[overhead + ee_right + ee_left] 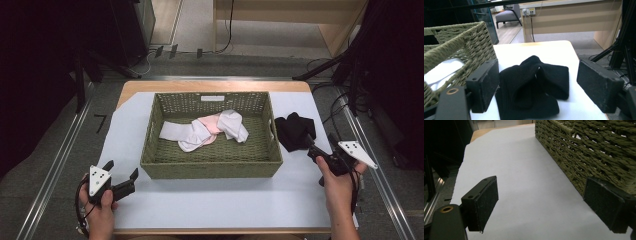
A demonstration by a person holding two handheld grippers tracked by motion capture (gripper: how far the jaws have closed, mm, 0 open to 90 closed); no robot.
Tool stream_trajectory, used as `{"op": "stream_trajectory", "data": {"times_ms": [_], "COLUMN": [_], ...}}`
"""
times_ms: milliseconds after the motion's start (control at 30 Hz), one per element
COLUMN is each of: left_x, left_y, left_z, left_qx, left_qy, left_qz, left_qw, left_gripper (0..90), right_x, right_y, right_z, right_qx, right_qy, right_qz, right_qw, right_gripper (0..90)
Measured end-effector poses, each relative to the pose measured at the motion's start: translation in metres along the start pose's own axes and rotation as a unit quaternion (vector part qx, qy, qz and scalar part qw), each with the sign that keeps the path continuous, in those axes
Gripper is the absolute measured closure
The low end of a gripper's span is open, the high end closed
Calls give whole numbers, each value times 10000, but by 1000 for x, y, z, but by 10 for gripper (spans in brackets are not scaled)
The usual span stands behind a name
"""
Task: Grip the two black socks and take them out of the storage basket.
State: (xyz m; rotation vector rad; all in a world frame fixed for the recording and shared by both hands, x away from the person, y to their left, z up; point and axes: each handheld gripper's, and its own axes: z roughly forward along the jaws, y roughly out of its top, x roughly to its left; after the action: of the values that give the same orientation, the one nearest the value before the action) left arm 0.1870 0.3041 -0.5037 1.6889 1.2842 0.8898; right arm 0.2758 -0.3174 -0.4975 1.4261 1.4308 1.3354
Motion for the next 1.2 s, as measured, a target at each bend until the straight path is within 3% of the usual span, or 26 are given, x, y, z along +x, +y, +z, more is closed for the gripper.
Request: {"op": "stream_trajectory", "data": {"times_ms": [700, 867, 900, 933, 1000, 1200], "left_x": [-1, -1, -1, -1, 0, 0], "left_y": [0, 0, 0, 0, 0, 1], "left_z": [-1, 0, 0, 0, 0, 1], "left_qx": [1, 15, 23, 23, 24, 70], "left_qy": [13, 8, 12, 12, 2, 7], "left_qz": [37, 24, 20, 20, 15, 39], "left_qw": [10000, 10000, 10000, 10000, 10000, 10000], "left_gripper": [138, 138, 139, 139, 138, 138], "right_x": [-24, -29, -31, -31, -33, -29], "right_y": [-25, -39, -41, -41, -43, -44], "right_z": [-49, -61, -66, -66, -70, -73], "right_qx": [120, 189, -59, -59, -306, -418], "right_qy": [-135, -199, -186, -186, -192, -92], "right_qz": [145, 144, 237, 237, 363, 134], "right_qw": [9997, 9995, 9995, 9995, 9987, 9990], "right_gripper": [200, 202, 214, 214, 230, 221]}}
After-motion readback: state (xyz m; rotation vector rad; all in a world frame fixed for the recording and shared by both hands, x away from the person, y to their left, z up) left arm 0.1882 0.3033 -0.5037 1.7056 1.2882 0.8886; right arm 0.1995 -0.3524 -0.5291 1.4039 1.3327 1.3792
